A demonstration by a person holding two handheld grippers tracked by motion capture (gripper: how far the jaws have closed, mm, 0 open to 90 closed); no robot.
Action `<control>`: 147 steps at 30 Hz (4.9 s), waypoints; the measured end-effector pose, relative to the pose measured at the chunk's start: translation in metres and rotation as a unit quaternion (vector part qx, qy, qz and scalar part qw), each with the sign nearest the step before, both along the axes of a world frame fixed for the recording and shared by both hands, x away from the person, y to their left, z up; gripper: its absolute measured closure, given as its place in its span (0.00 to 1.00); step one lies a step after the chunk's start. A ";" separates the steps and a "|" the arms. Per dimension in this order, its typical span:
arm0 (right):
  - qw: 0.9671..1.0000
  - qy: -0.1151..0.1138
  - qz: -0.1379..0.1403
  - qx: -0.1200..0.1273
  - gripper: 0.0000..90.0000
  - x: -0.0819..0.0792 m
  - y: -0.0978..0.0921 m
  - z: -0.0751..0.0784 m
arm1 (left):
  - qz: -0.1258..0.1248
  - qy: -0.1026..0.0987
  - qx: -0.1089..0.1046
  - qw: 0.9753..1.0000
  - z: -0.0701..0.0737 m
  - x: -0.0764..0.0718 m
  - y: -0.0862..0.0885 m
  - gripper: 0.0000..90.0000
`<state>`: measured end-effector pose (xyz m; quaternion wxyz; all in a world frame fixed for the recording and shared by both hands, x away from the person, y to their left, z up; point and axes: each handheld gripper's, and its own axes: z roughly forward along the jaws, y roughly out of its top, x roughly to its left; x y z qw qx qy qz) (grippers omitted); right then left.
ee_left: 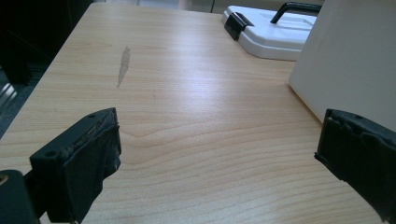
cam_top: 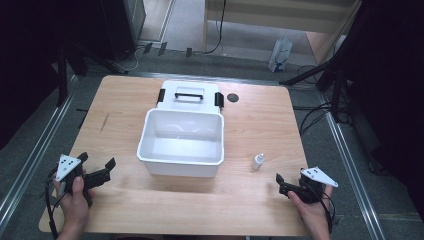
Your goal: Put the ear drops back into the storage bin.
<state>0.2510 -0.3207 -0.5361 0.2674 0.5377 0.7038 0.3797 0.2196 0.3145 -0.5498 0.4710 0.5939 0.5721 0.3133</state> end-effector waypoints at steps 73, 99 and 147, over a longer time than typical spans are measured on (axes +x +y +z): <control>0.891 0.325 0.209 -0.238 0.80 0.115 0.137 0.115 | -0.001 0.002 -0.005 1.000 0.000 0.003 0.002 0.00; 0.905 0.250 0.251 -0.237 0.80 0.126 0.198 0.217 | -0.001 0.002 -0.008 1.000 0.000 0.003 0.002 0.00; 0.805 0.237 0.423 -0.341 0.80 0.120 0.266 0.120 | -0.002 0.006 -0.002 1.000 0.000 0.004 0.001 0.00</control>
